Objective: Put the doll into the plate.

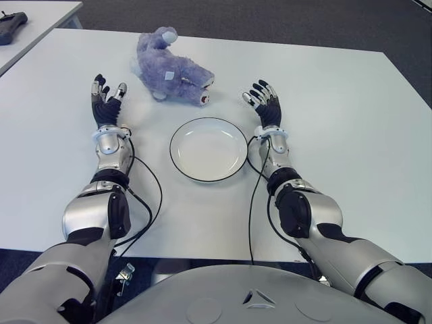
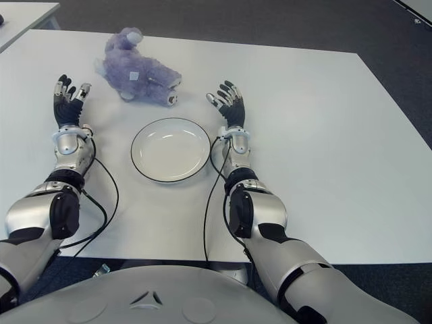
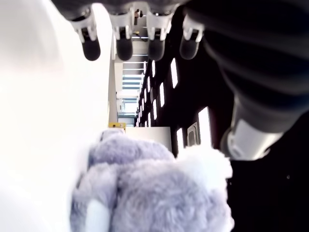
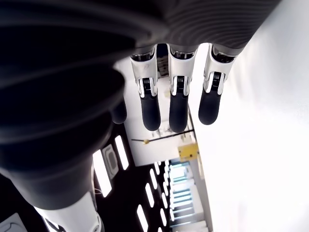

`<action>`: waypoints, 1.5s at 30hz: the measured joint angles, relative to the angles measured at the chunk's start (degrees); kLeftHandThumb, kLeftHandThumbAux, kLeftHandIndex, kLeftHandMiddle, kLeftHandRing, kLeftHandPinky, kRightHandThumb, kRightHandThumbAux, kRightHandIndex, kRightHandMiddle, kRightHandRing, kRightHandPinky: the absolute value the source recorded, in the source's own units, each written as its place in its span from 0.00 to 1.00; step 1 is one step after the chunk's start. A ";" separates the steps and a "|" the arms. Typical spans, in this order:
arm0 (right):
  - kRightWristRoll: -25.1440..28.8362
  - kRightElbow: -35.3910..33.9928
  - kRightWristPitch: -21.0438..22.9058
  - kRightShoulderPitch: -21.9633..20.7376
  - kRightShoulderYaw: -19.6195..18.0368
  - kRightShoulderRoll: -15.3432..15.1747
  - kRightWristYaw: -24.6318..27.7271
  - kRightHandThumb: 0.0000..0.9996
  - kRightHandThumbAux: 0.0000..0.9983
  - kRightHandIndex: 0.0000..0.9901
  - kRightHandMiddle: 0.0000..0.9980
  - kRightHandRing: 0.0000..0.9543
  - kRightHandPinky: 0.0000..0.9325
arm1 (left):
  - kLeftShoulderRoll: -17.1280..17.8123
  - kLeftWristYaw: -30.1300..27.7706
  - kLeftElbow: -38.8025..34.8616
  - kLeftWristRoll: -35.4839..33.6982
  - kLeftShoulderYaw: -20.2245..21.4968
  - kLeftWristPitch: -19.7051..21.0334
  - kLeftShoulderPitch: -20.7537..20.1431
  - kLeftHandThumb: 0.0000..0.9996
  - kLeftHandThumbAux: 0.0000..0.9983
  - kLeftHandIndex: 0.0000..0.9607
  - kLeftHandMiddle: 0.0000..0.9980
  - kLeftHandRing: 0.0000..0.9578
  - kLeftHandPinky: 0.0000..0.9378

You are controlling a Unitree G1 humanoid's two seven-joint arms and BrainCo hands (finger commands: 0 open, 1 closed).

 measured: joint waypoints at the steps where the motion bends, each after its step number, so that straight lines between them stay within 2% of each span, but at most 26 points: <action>1: 0.00 0.00 0.00 0.00 0.00 -0.01 -0.01 0.10 0.85 0.15 0.20 0.20 0.23 | 0.25 0.48 0.08 0.31 -0.29 0.02 -0.06 0.26 0.57 0.00 0.02 0.04 0.08; 11: 0.00 0.00 0.01 0.00 -0.01 -0.10 -0.07 0.09 0.86 0.15 0.19 0.19 0.21 | 2.33 4.65 1.29 5.47 -5.44 0.89 -1.04 0.31 0.54 0.00 0.02 0.06 0.11; 16: 0.00 0.00 0.02 -0.05 0.00 -0.11 -0.16 0.09 0.86 0.15 0.19 0.19 0.22 | 3.54 5.38 1.87 8.07 -8.26 1.96 -1.46 0.31 0.53 0.00 0.02 0.05 0.09; 23: 0.00 -0.01 0.06 -0.19 0.00 -0.17 -0.42 0.12 0.84 0.16 0.22 0.23 0.26 | 5.09 5.48 2.79 11.09 -11.53 4.04 -2.42 0.29 0.50 0.00 0.02 0.05 0.07; 35: -0.01 -0.01 0.12 -0.57 0.01 -0.30 -0.57 0.14 0.84 0.15 0.23 0.23 0.25 | 7.38 4.35 3.42 14.83 -16.33 6.70 -3.86 0.34 0.45 0.00 0.00 0.03 0.07; 39: -0.04 -0.01 0.12 -0.79 0.01 -0.41 -0.66 0.14 0.84 0.15 0.21 0.22 0.24 | 8.85 4.49 3.23 18.14 -19.68 7.37 -5.34 0.34 0.43 0.00 0.00 0.02 0.01; 45: -0.07 -0.01 0.12 -1.08 0.04 -0.39 -0.83 0.14 0.84 0.15 0.22 0.23 0.25 | 11.76 6.35 2.33 23.38 -24.45 7.36 -7.73 0.35 0.40 0.00 0.00 0.00 0.00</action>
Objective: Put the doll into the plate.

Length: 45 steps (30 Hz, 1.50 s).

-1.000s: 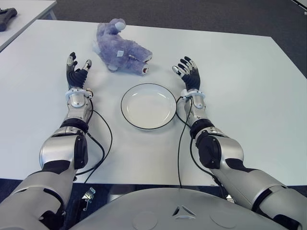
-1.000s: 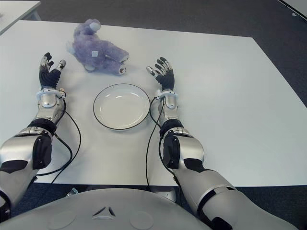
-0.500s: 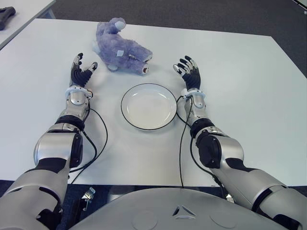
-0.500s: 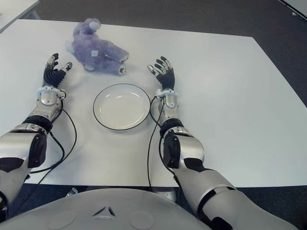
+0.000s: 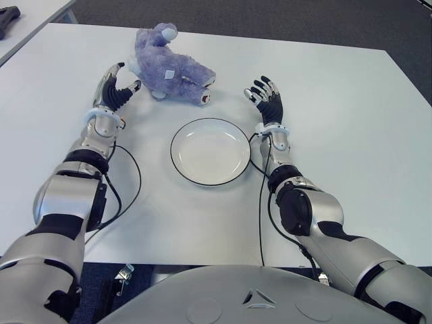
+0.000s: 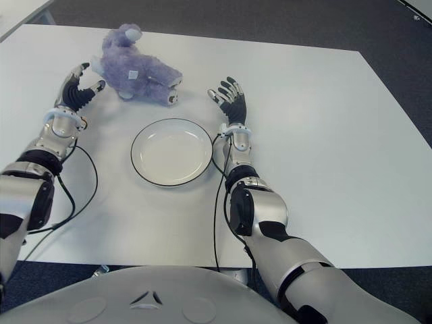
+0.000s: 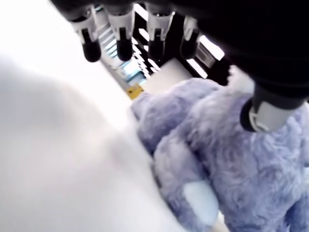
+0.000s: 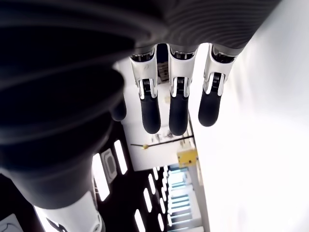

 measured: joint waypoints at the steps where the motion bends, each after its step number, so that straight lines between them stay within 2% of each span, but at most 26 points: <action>1: -0.01 0.00 0.00 -0.03 0.01 0.01 -0.06 0.14 0.84 0.15 0.22 0.23 0.25 | 0.53 0.45 -0.18 0.86 -0.67 -0.02 -0.40 0.35 0.39 0.00 0.00 0.00 0.00; 12: -0.16 -0.02 0.00 -0.30 0.20 0.15 -0.19 0.12 0.86 0.15 0.21 0.22 0.24 | 5.36 3.31 -0.67 7.00 -6.56 -0.40 -3.90 0.34 0.33 0.00 0.00 0.00 0.01; 20: -0.18 -0.03 0.00 -0.42 0.27 0.12 -0.28 0.12 0.85 0.15 0.21 0.23 0.26 | 8.71 3.59 -0.84 10.23 -9.80 -0.37 -6.36 0.32 0.27 0.00 0.00 0.00 0.01; 26: -0.24 -0.02 0.00 -0.42 0.27 0.06 -0.36 0.11 0.84 0.14 0.20 0.21 0.21 | 10.93 3.59 -1.01 12.69 -12.22 -0.38 -9.01 0.30 0.25 0.00 0.00 0.00 0.03; 29: -0.27 -0.02 0.01 -0.42 0.29 0.05 -0.47 0.11 0.84 0.14 0.20 0.21 0.23 | 11.95 3.59 -1.30 13.88 -13.62 -0.48 -10.16 0.29 0.25 0.00 0.00 0.00 0.05; 39: -0.30 -0.02 0.01 -0.42 0.53 0.05 -0.61 0.11 0.83 0.15 0.21 0.22 0.25 | 13.56 3.58 -1.73 16.02 -16.48 -2.18 -11.33 0.29 0.26 0.00 0.00 0.02 0.09; 45: -0.37 -0.02 0.01 -0.42 0.92 0.03 -0.85 0.10 0.83 0.15 0.21 0.22 0.25 | 13.66 2.95 -2.04 16.10 -17.96 -3.52 -11.33 0.34 0.28 0.00 0.00 0.04 0.12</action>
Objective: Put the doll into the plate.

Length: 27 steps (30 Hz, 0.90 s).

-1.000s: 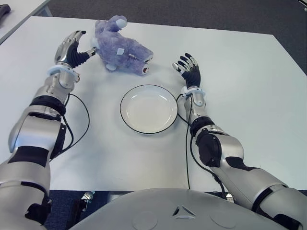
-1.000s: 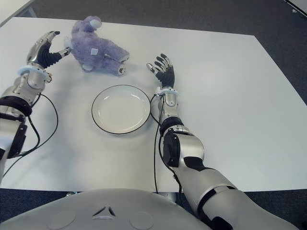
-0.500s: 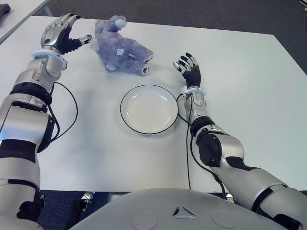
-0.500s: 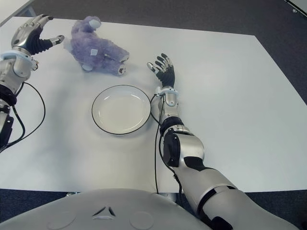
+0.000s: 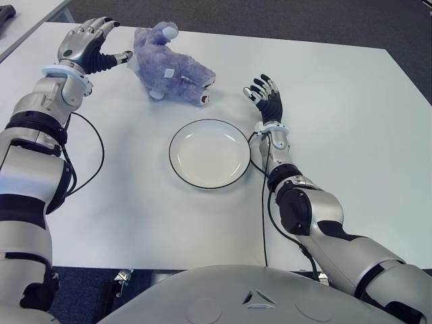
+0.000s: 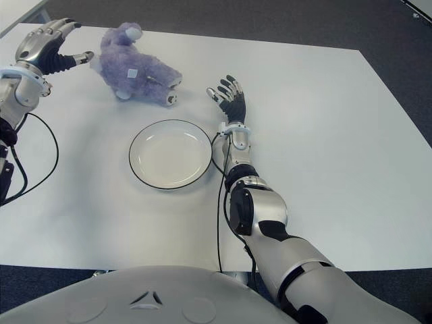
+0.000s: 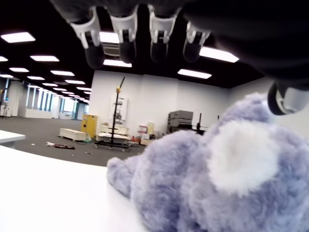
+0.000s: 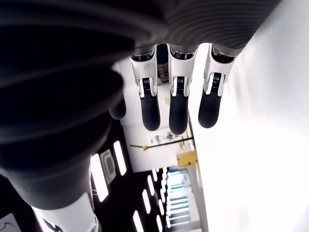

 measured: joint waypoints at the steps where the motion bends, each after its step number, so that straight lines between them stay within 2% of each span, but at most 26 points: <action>1: -0.02 0.00 0.00 0.00 0.07 -0.01 -0.07 0.10 0.83 0.14 0.21 0.22 0.24 | 0.00 -0.22 -0.09 0.00 -0.18 -0.23 0.00 0.35 0.28 0.00 0.00 0.04 0.12; 6: -0.07 0.00 0.00 0.00 0.31 -0.01 -0.37 0.11 0.83 0.15 0.21 0.23 0.27 | -0.02 -1.69 -0.54 -0.06 -0.39 -0.75 0.00 0.36 0.28 0.00 0.00 0.04 0.09; 12: -0.07 0.00 0.00 0.00 0.57 -0.01 -0.48 0.13 0.83 0.14 0.20 0.22 0.24 | -0.29 -3.99 -0.89 -0.06 -0.66 -1.61 0.00 0.36 0.28 0.00 0.00 0.04 0.08; 27: -0.05 0.00 0.03 0.01 1.09 0.01 -0.90 0.14 0.83 0.15 0.21 0.23 0.25 | -1.64 -7.09 -1.45 0.00 -3.13 -4.15 0.01 0.33 0.30 0.00 0.00 0.04 0.06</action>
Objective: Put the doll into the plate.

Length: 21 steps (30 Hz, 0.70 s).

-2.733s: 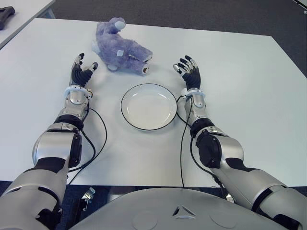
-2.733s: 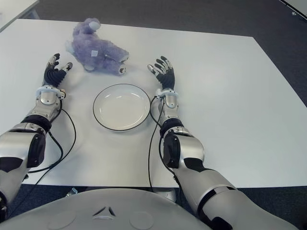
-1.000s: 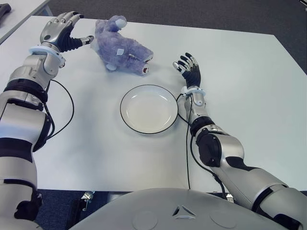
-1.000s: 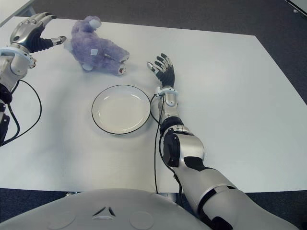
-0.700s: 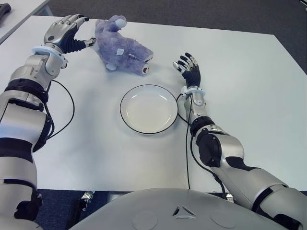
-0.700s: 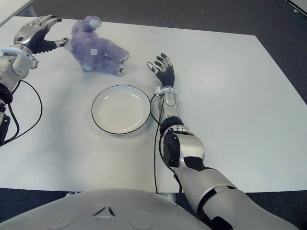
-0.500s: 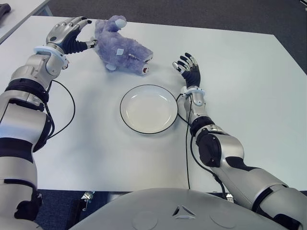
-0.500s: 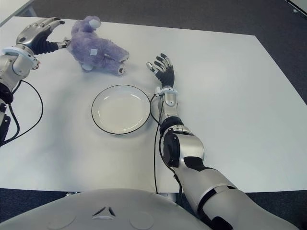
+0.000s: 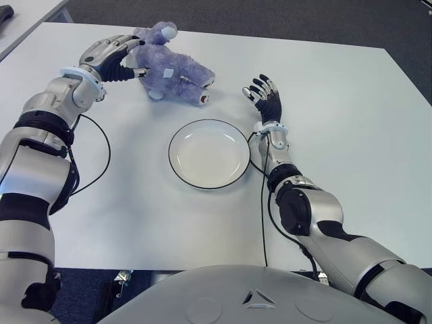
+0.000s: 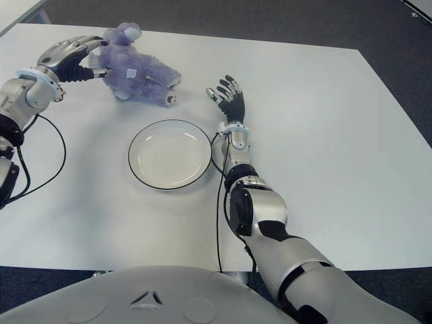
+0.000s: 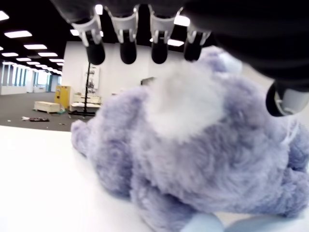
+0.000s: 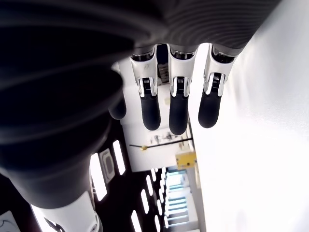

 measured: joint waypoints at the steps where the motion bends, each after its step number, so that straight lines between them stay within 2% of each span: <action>1: 0.00 0.00 0.00 0.00 0.02 0.00 -0.04 0.14 0.83 0.15 0.21 0.23 0.25 | -0.24 0.00 0.00 0.01 -0.17 -0.01 0.00 0.33 0.30 0.00 0.00 0.04 0.06; 14: -0.01 0.00 0.11 0.00 0.20 0.00 -0.39 0.12 0.82 0.14 0.21 0.23 0.26 | -2.91 -0.37 0.09 1.65 -3.48 0.10 -0.42 0.29 0.30 0.00 0.00 0.02 0.09; 21: -0.02 0.00 0.12 -0.01 0.20 -0.02 -0.39 0.19 0.82 0.15 0.22 0.24 0.28 | -3.45 -0.50 0.09 2.25 -4.44 0.32 -1.84 0.29 0.30 0.00 0.00 0.02 0.09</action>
